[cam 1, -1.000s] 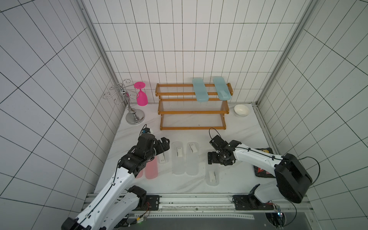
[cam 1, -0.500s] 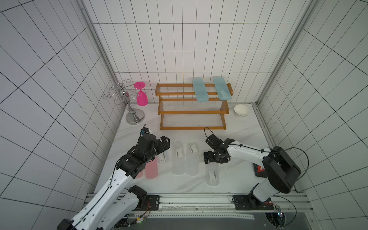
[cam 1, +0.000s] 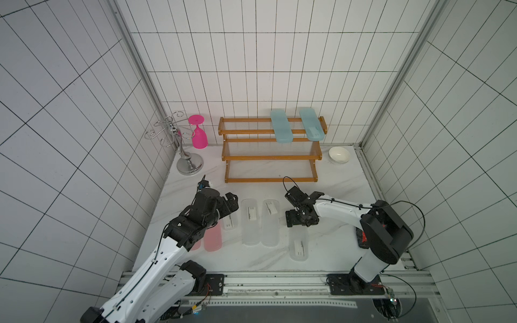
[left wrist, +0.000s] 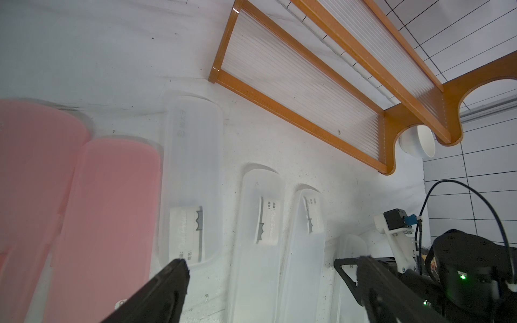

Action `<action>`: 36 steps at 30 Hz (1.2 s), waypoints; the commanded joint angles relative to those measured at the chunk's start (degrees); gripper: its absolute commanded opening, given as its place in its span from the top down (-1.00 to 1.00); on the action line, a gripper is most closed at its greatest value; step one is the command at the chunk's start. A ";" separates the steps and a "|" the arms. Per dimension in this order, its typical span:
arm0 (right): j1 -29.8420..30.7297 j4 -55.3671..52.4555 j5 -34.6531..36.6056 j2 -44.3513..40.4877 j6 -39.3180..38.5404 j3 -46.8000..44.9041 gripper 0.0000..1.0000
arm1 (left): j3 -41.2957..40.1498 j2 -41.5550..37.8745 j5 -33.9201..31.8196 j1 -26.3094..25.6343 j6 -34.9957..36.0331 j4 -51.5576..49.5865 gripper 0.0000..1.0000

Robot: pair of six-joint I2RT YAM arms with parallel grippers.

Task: Place the pencil cases on the shelf according to color
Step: Pick up the pencil case from the center of the board.

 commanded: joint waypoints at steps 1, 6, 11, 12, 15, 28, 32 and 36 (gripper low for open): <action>-0.52 -0.77 2.46 3.40 -2.26 4.35 -0.80 | 1.77 0.13 0.37 -0.11 2.06 -1.51 -0.96; -2.00 -3.54 4.34 6.20 -6.47 9.18 -0.74 | 0.82 -1.81 0.58 -0.11 0.80 -2.12 -0.96; -2.97 -6.24 7.18 5.13 -9.04 11.83 -0.85 | 0.16 -4.45 -0.80 -0.11 0.50 -3.71 -0.96; -3.10 -6.95 7.87 4.63 -8.94 12.16 -0.90 | 0.21 -4.68 -0.87 -0.11 0.66 -4.01 -0.96; -3.03 -10.62 9.26 0.39 -7.02 11.65 -0.99 | 0.17 -5.12 -0.53 -0.10 0.93 -4.91 -0.96; 6.59 -3.80 1.83 -20.63 13.20 -9.74 -0.98 | -4.49 -2.51 5.04 -0.61 -0.75 -0.98 -0.96; 10.66 -1.38 1.71 -20.65 16.05 -12.78 -0.98 | -6.58 -4.97 3.13 -1.34 -3.05 -0.34 -0.95; 14.19 -1.05 1.89 -17.78 16.67 -11.81 -0.98 | -7.80 -5.82 2.41 -1.34 -2.93 -1.19 -0.96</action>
